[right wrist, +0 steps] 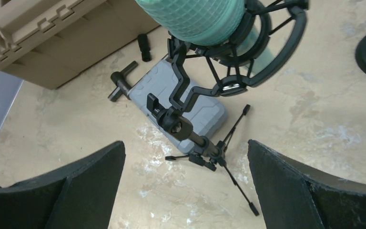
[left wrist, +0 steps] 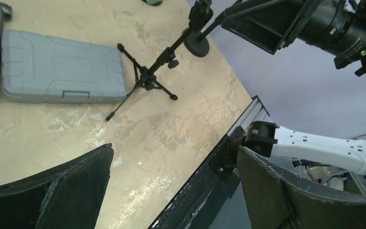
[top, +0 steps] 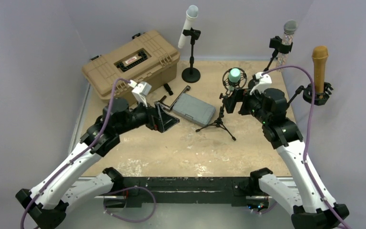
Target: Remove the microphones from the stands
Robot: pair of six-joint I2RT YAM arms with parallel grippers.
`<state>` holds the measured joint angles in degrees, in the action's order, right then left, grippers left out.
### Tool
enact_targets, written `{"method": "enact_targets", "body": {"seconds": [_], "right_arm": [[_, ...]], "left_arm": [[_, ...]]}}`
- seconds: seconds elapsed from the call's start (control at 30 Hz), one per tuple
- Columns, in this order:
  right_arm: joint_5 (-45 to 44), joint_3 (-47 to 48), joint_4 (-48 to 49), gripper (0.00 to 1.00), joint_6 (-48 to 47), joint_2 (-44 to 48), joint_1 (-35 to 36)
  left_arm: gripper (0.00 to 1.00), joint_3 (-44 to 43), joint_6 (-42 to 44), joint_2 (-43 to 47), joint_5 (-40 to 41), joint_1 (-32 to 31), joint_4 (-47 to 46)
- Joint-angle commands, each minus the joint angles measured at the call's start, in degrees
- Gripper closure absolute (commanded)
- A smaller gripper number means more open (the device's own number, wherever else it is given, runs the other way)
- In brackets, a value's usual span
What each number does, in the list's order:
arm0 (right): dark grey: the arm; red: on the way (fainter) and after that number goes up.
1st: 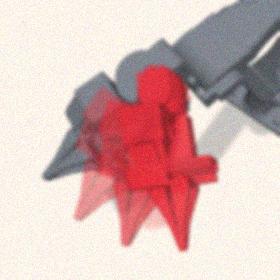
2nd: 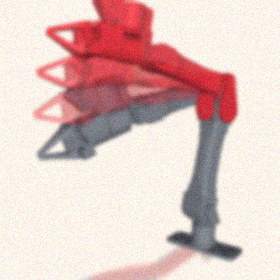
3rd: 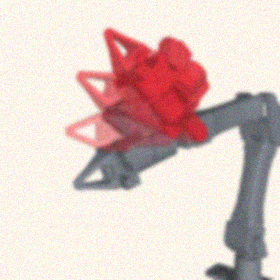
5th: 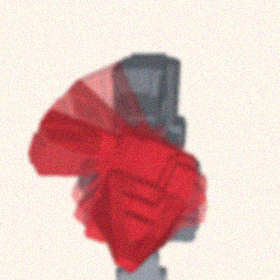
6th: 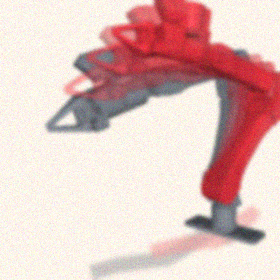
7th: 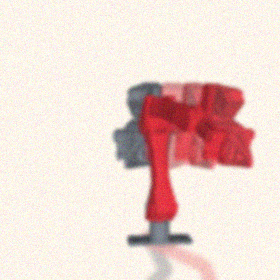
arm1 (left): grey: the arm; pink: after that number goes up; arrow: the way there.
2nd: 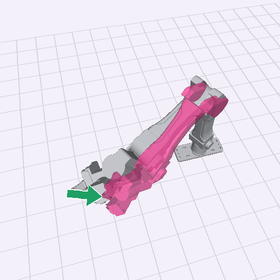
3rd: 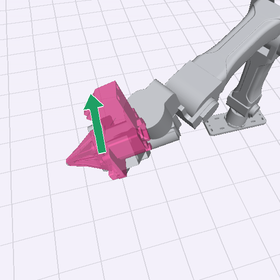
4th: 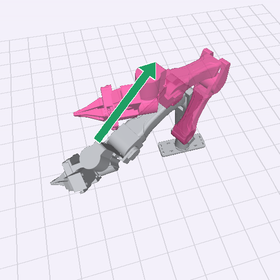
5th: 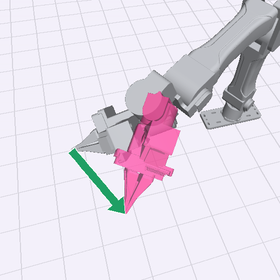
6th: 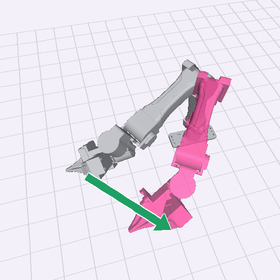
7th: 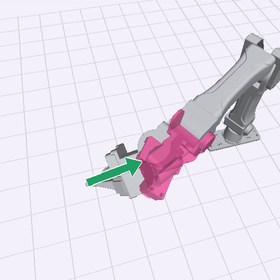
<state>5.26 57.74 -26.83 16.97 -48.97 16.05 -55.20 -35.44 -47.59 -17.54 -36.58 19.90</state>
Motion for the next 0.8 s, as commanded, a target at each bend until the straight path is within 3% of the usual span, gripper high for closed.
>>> {"method": "enact_targets", "body": {"seconds": [0.0, 0.13, 0.4, 0.53, 0.77], "right_arm": [[6.71, -3.81, 9.55, 0.02, 1.75, -0.33, -0.16], [1.26, -5.72, 12.59, 0.03, 2.01, 1.41, -0.11], [-8.77, 6.64, 8.37, 0.06, -1.30, -1.87, -0.07], [-7.61, 11.79, 7.59, 0.16, -7.46, -5.30, 0.36], [-22.51, 19.71, 5.16, 0.10, -12.18, -12.98, 10.33]], "left_arm": [[0.01, 2.20, -0.33, -2.89, 4.23, -4.67, -7.03], [0.02, 1.84, -0.94, -5.81, 4.70, -7.92, -8.62], [0.03, 0.53, -0.77, -7.97, 6.51, -11.04, -8.63], [0.02, 0.52, -0.28, -6.94, 7.93, -11.15, -7.21], [0.01, 0.53, 0.52, -5.64, 9.45, -11.15, -5.76]]}}
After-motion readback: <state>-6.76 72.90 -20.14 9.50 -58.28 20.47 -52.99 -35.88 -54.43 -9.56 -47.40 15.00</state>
